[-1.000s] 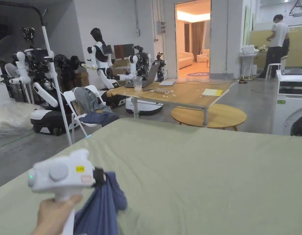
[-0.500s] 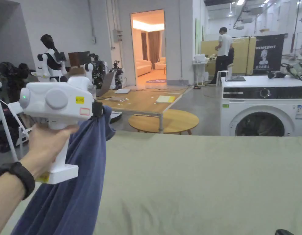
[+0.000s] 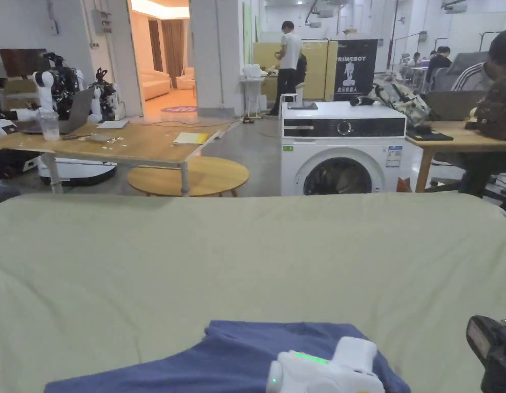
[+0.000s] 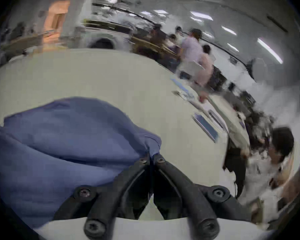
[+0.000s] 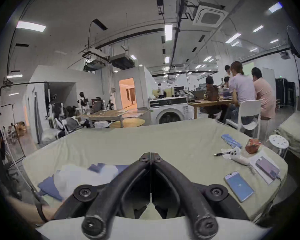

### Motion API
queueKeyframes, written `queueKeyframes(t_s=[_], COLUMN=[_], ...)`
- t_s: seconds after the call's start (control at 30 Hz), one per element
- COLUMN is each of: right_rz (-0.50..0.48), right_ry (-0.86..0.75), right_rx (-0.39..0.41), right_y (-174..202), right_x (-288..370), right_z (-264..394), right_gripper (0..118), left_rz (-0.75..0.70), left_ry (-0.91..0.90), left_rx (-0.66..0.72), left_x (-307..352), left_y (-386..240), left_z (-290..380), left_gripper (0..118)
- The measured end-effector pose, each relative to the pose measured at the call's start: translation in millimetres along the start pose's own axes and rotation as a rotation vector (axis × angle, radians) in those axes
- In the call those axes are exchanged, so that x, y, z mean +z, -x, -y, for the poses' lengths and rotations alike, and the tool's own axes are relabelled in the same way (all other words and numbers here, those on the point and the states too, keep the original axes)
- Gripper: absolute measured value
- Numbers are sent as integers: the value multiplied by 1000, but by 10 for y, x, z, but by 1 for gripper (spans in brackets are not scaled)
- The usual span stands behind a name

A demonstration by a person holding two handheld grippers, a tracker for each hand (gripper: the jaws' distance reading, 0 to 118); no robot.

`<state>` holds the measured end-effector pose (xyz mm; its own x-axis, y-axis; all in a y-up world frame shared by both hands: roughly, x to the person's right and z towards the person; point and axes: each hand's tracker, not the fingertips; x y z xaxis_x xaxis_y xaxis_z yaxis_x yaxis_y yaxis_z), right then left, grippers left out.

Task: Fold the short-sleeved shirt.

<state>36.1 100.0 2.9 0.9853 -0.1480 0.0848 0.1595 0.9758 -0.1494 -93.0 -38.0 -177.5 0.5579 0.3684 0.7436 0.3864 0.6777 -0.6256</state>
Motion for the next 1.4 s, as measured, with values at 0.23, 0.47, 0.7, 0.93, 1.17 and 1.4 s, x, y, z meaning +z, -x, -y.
queueKeyframes(t_s=[0.23,0.47,0.7,0.93,1.17,1.4], right_rz=[23,-94,-144,-168,-157,-172], right_ry=[58,69,98,83,98,132], right_rx=[10,47,124,130,93,47], right_y=[-19,300,653,762,687,577], right_x=[-16,-281,-682,-719,-737,-606], right_z=[72,117,128,105,130,189], right_gripper=[0,0,0,0,0,0], left_rz=[156,-239,-640,-822,-795,-567], left_ry=[-162,-567,-786,-751,-692,-391], left_rx=[-3,-5,-88,-71,-5,208], left_x=[318,2042,3316,3706,3819,3582], left_y=[-234,396,614,493,730,1487], left_z=[208,8,349,615,619,459], left_gripper=[33,73,50,0,0,58])
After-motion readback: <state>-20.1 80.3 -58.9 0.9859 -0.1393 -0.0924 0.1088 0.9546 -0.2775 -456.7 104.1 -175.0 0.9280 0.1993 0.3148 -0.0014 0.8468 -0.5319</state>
